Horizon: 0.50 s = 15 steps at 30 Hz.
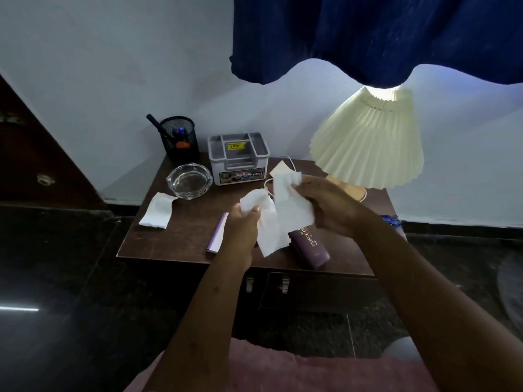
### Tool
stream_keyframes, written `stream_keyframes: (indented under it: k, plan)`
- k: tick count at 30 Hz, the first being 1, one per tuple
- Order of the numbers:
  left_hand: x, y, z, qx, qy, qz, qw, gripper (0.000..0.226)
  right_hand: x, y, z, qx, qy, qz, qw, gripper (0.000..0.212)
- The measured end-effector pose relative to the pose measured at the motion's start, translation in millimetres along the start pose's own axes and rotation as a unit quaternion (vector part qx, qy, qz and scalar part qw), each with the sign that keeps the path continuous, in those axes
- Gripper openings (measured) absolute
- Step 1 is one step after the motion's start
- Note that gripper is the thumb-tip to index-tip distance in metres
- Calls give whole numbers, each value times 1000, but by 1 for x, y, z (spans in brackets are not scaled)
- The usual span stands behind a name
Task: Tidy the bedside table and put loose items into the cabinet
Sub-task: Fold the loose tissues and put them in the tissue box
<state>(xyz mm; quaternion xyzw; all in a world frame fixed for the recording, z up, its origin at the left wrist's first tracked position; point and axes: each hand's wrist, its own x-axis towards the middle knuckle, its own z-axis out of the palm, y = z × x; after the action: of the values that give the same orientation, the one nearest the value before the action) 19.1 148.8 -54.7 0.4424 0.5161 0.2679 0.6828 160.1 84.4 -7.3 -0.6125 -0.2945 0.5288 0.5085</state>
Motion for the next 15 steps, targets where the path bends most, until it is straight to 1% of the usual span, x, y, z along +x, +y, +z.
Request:
stream_keyframes:
  k: [2,5,8,9,10,12,13,15]
  plan:
    - [-1,2,-1,-17,-5,-7,1000,30,5,5,15,-23,-19,21,999,32]
    - [-2,4,-3,-46,-9,-22,999,29,7,12,29,-29,-48,56,997,26]
    - [-2,4,-3,-37,2,-21,999,28,5,13,37,-16,-73,38,996,18]
    - [-2,4,-4,-39,7,-21,999,28,7,15,38,-42,-65,18,997,15]
    - [-3,5,-4,-45,10,-21,999,29,9,16,38,-89,-47,-6,995,18]
    - [-2,7,-4,-54,15,-27,998,31,13,17,37,-198,11,-48,979,28]
    - [-1,7,-5,-55,17,-32,998,32,14,17,38,-230,28,-65,971,27]
    - [-4,10,-5,-60,23,-35,997,36,18,18,38,-281,25,-83,956,17]
